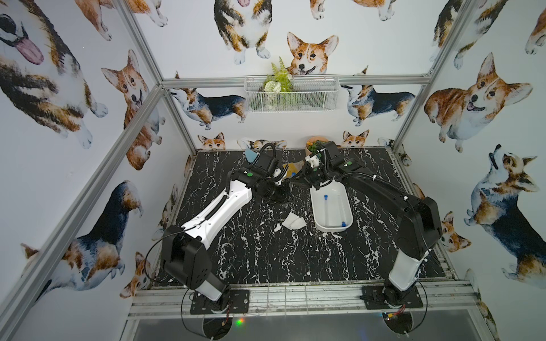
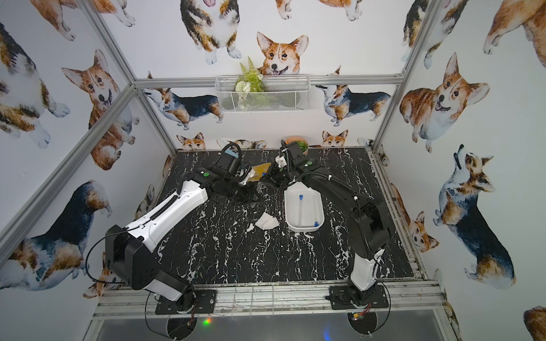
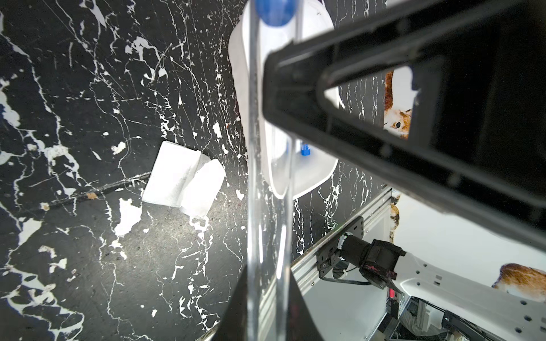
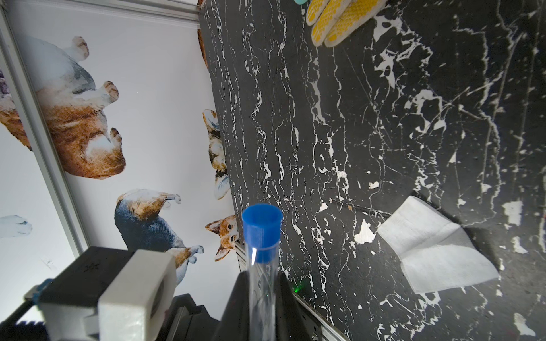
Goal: Wipe the exteriors of test tubes
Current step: Adjust the test tube.
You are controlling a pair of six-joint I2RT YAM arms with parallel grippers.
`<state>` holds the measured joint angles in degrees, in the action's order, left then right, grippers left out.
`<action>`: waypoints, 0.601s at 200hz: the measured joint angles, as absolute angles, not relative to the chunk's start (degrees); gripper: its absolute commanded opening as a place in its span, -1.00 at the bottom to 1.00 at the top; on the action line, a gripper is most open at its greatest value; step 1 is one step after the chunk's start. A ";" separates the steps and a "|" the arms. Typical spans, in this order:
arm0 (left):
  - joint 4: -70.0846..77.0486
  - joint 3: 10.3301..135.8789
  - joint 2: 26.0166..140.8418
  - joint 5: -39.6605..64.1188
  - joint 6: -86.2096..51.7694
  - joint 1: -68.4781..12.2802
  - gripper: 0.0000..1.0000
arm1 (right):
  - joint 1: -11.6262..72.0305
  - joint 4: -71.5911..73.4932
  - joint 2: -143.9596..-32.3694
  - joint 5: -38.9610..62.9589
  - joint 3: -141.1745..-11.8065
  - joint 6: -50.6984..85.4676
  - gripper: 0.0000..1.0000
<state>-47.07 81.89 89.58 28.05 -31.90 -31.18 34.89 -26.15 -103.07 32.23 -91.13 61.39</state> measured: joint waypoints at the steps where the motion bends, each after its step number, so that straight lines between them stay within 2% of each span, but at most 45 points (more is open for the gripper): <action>1: -47.05 81.89 89.58 28.05 -31.90 -31.18 -0.67 | 34.89 -26.15 -103.07 32.23 -91.13 61.39 -0.82; 20: -47.03 81.84 89.54 27.88 -31.90 -31.20 -0.58 | 34.89 -26.24 -103.07 32.16 -91.22 61.45 -0.82; 34: -47.42 81.82 89.34 27.16 -32.01 -31.18 -0.59 | 34.87 -26.24 -103.04 31.38 -91.22 61.52 -0.82; 102: -47.68 81.38 88.20 27.11 -31.75 -31.31 -0.81 | 34.87 -25.74 -102.08 30.76 -89.73 62.98 -0.81; 107: -47.68 81.38 88.18 27.14 -31.75 -31.33 -0.88 | 34.87 -25.56 -101.95 30.63 -89.52 63.11 -0.80; 120: -47.68 81.38 88.18 27.20 -31.77 -31.38 -0.90 | 34.87 -25.04 -101.47 30.41 -88.77 63.35 -0.68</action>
